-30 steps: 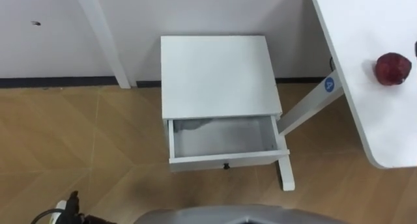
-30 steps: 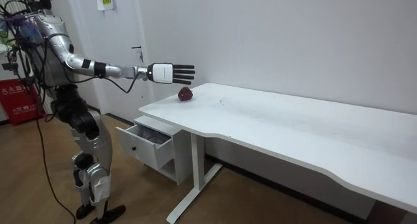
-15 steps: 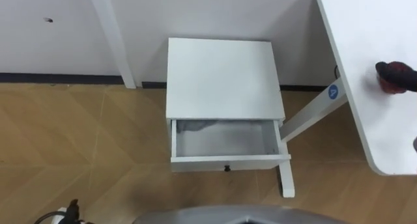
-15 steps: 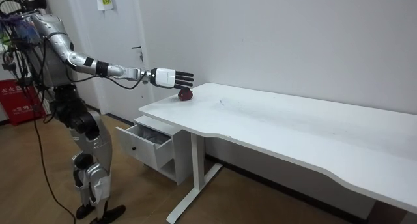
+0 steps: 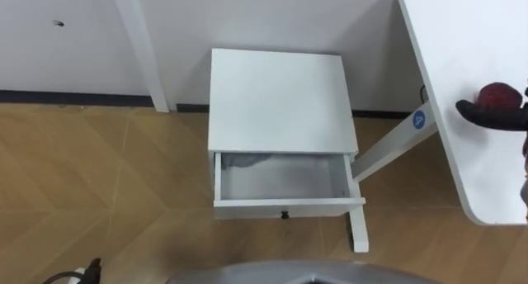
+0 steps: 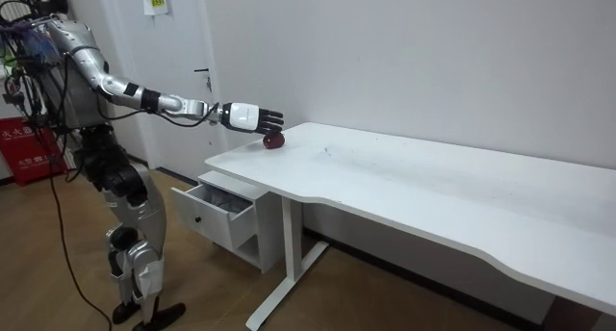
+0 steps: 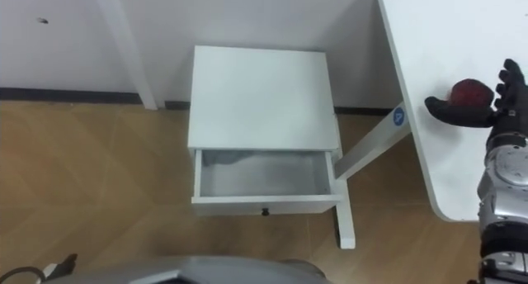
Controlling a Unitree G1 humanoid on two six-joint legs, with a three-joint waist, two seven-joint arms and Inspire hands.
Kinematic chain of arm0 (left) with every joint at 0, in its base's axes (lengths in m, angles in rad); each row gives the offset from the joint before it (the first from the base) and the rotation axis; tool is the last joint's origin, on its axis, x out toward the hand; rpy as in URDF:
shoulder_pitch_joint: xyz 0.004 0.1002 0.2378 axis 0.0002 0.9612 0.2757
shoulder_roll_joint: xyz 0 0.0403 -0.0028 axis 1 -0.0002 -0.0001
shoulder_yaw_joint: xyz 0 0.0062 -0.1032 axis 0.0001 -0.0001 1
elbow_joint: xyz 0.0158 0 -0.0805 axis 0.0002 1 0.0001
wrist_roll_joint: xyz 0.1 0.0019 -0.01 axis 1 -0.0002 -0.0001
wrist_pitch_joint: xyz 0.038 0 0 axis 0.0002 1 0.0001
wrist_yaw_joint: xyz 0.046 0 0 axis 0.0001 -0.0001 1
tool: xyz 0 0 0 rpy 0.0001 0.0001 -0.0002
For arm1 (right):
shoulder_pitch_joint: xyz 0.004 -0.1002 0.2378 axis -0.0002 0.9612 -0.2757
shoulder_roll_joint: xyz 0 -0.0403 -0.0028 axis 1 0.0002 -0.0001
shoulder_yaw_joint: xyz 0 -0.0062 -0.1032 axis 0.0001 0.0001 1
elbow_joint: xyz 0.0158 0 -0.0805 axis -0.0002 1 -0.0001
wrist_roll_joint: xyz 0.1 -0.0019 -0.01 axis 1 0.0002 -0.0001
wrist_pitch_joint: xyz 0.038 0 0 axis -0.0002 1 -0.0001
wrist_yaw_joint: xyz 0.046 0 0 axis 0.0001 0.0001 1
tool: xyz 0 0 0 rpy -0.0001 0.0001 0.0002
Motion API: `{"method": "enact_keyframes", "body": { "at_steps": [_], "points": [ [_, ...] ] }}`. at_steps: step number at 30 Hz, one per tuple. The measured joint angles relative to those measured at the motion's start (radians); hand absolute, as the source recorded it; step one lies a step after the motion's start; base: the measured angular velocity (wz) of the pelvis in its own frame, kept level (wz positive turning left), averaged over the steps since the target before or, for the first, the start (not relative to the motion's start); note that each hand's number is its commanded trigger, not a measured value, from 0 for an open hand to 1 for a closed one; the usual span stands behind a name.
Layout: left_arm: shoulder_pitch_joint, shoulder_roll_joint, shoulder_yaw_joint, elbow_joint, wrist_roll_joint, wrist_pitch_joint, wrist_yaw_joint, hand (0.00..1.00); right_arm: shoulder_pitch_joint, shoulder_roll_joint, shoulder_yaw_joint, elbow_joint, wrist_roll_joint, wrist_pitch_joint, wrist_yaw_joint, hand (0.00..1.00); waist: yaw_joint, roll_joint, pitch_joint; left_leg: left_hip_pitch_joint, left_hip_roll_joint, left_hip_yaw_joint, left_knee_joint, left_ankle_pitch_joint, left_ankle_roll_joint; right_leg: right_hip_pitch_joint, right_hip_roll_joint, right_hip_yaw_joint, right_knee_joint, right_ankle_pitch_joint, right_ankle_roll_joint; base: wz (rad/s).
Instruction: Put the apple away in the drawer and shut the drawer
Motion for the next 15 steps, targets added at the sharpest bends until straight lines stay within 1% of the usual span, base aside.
{"method": "enact_keyframes", "body": {
  "at_steps": [3,5,6,8,9,12,15],
  "points": [
    [0.002,0.002,0.000,0.000,0.000,0.000,-0.003,0.00,0.000,-0.001,-0.001,0.013,-0.005,0.000,0.014,0.00,-0.001,0.003,-0.0005,0.000,-0.001,-0.005,0.000,0.000,0.000,0.007,0.000,-0.004,-0.012,0.000,0.000,0.04],
    [0.002,0.002,0.000,0.002,0.000,0.000,-0.016,0.00,0.000,-0.013,-0.001,0.032,-0.007,0.000,0.027,0.00,-0.001,0.008,-0.0013,0.002,-0.001,-0.010,0.000,0.000,-0.001,0.010,0.001,-0.005,-0.013,0.001,-0.001,0.04],
    [0.002,0.002,0.000,0.003,0.000,0.000,-0.019,0.00,0.000,-0.015,-0.001,0.036,-0.009,0.000,0.028,0.00,-0.001,0.010,-0.0007,0.004,-0.001,-0.012,0.000,0.000,-0.001,0.012,0.001,-0.005,-0.013,0.001,-0.001,0.08],
    [0.004,0.002,0.000,0.004,0.001,0.000,-0.022,0.00,-0.001,-0.018,-0.001,0.066,-0.026,-0.002,0.029,0.00,-0.001,0.016,0.0031,0.014,-0.001,-0.018,-0.001,0.001,-0.002,0.025,0.002,-0.005,-0.015,0.001,-0.001,0.08],
    [0.004,0.002,0.000,0.004,0.001,0.000,-0.022,0.00,-0.001,-0.018,-0.001,0.077,-0.032,-0.002,0.029,0.00,0.000,0.017,0.0026,0.015,-0.001,-0.020,-0.002,0.000,-0.002,0.027,0.002,-0.006,-0.015,0.001,-0.001,0.07],
    [0.005,0.003,0.000,0.004,0.001,-0.003,-0.023,0.00,-0.010,-0.019,-0.001,0.114,-0.035,-0.004,0.029,0.00,0.002,0.022,0.0052,0.014,-0.001,-0.022,-0.003,0.000,-0.002,0.025,0.002,-0.013,-0.014,0.001,-0.001,0.01],
    [0.007,0.006,0.000,0.005,0.001,-0.004,-0.028,0.00,-0.030,-0.020,-0.001,0.143,-0.037,-0.005,0.029,0.00,0.001,0.020,0.0047,0.014,-0.001,-0.023,-0.003,0.000,-0.002,0.026,0.002,-0.015,-0.014,0.001,-0.001,0.00]
  ]
}}
